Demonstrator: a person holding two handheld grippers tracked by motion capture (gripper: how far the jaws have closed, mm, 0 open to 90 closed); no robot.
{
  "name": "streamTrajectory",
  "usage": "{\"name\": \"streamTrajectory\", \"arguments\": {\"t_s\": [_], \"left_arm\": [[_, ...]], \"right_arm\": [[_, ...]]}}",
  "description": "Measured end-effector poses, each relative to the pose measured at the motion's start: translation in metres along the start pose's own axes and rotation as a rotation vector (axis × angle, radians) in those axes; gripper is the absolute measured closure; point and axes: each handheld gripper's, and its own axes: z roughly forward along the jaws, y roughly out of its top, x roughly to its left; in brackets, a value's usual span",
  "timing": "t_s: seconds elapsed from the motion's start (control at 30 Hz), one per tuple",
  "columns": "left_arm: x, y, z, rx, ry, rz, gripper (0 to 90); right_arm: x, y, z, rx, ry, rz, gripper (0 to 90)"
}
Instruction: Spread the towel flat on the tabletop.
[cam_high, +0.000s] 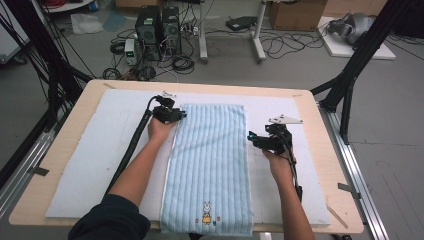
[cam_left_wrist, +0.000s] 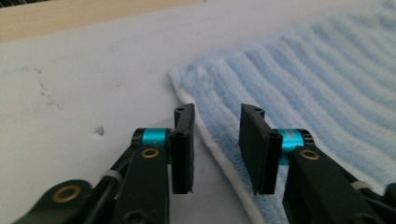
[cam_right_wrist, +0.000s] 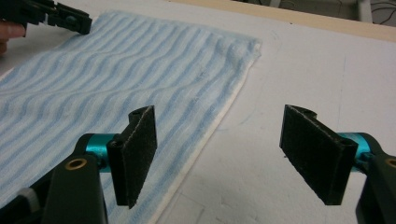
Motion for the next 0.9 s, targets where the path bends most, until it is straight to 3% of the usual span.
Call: {"name": "streamTrajectory", "arguments": {"t_s": [0.07,0.1,0.13,0.17,0.27,0.37,0.43,0.53,0.63,0.7,0.77,0.83,0.9], "left_arm": [[-0.002,0.000,0.000,0.001,-0.008,0.027,73.9],[-0.004,0.000,0.000,0.003,-0.009,0.055,82.5],[-0.007,0.000,0.000,0.005,0.006,0.089,85.5],[-0.008,0.001,0.000,0.008,0.014,0.096,86.5],[-0.004,0.001,0.001,0.000,0.057,0.051,86.5],[0.002,0.002,0.002,-0.007,0.093,-0.012,73.7],[0.005,0.001,0.000,-0.003,0.112,-0.021,59.2],[0.010,0.000,-0.005,0.009,0.081,-0.041,41.3],[0.014,-0.002,-0.016,-0.032,0.030,-0.061,35.5],[0.012,-0.006,-0.026,-0.084,0.016,-0.030,35.5],[0.011,-0.010,-0.035,-0.116,-0.008,-0.024,35.5],[0.012,-0.012,-0.042,-0.138,-0.021,-0.027,36.9],[0.012,-0.014,-0.046,-0.122,-0.057,-0.019,41.5]], "right_arm": [[0.000,0.000,0.000,0.004,-0.001,-0.002,26.7],[0.000,-0.001,0.000,0.006,-0.002,-0.002,26.4],[0.001,-0.001,0.000,0.003,-0.002,-0.002,26.1],[0.002,-0.001,0.002,0.007,0.002,0.002,26.0],[0.006,-0.001,0.006,0.024,0.007,-0.012,25.9],[0.010,-0.001,0.007,0.036,0.010,-0.022,25.9],[0.010,-0.001,0.008,0.034,0.007,-0.033,25.9],[0.009,-0.002,0.010,0.043,0.006,-0.024,28.3],[0.005,-0.004,0.013,0.075,0.023,-0.029,42.1],[0.004,-0.006,0.016,0.098,0.045,-0.034,57.3],[0.005,-0.007,0.020,0.115,0.064,-0.040,71.3],[0.007,-0.009,0.025,0.128,0.106,-0.026,75.0],[0.012,-0.010,0.030,0.158,0.114,-0.042,75.4]]}}
